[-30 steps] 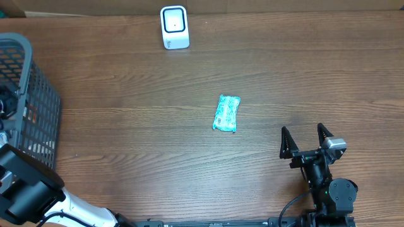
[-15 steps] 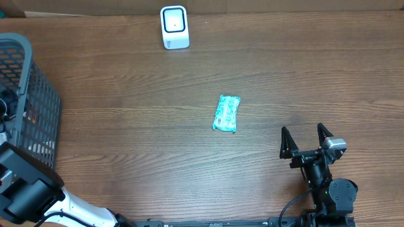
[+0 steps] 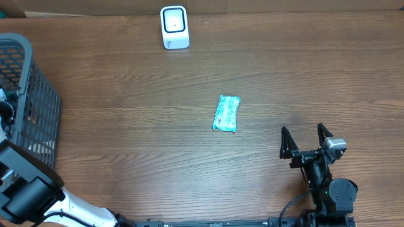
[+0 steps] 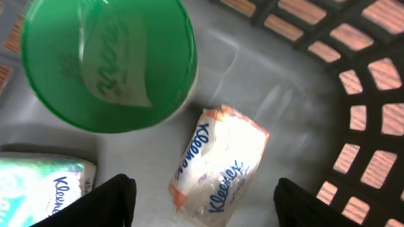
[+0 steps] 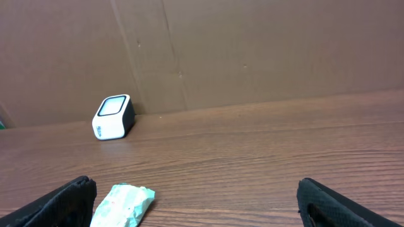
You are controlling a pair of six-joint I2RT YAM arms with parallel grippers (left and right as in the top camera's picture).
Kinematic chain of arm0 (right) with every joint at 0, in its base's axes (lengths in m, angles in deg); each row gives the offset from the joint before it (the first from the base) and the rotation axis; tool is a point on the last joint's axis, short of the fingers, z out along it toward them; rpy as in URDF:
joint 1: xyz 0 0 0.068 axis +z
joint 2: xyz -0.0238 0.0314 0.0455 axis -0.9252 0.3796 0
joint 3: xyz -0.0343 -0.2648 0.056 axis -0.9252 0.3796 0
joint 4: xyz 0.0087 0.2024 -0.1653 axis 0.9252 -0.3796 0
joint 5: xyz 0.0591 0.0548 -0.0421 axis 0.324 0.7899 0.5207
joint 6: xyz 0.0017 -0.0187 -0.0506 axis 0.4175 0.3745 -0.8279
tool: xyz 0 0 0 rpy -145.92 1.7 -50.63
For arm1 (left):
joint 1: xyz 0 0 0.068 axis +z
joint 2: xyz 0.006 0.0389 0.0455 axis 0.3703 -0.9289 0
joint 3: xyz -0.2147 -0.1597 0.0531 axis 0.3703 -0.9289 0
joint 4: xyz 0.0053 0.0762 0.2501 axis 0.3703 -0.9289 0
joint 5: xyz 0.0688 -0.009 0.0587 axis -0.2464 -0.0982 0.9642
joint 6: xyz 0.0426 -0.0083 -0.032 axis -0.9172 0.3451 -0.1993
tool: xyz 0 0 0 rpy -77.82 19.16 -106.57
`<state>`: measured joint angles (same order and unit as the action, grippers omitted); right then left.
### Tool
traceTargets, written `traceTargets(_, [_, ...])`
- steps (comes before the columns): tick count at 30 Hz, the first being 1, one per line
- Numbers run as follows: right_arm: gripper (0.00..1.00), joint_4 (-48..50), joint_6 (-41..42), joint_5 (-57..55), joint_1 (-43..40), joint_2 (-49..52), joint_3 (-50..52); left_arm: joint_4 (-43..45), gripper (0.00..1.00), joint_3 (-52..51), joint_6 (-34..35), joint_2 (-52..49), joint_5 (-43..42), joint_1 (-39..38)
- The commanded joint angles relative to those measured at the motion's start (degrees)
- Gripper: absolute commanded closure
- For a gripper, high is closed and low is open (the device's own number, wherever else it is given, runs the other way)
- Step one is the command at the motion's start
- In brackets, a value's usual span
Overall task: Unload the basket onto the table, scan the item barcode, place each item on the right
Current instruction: 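Lower the left gripper and grasp the small white Kleenex pack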
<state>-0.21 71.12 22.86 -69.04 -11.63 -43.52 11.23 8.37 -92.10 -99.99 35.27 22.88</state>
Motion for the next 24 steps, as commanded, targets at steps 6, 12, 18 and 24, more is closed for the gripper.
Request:
traceTargets(6, [0.00, 0.28, 0.02, -0.28, 0.37, -0.46, 0.61, 3.28, 0.37, -2.78, -1.25, -0.61, -1.11, -0.07])
traceTargets(12, [0.00, 0.28, 0.02, -0.31, 0.37, -0.46, 0.61, 5.18, 0.56, -2.78, 1.36, -0.61, -1.11, -0.09])
traceTargets(18, [0.00, 0.28, 0.02, -0.28, 0.37, -0.46, 0.61, 7.06, 0.51, -2.82, 1.33, -0.63, -1.09, -0.31])
traceTargets(24, [0.00, 0.28, 0.02, -0.28, 0.37, -0.46, 0.61, 7.63, 0.61, -2.82, 1.36, -0.63, -1.09, -1.53])
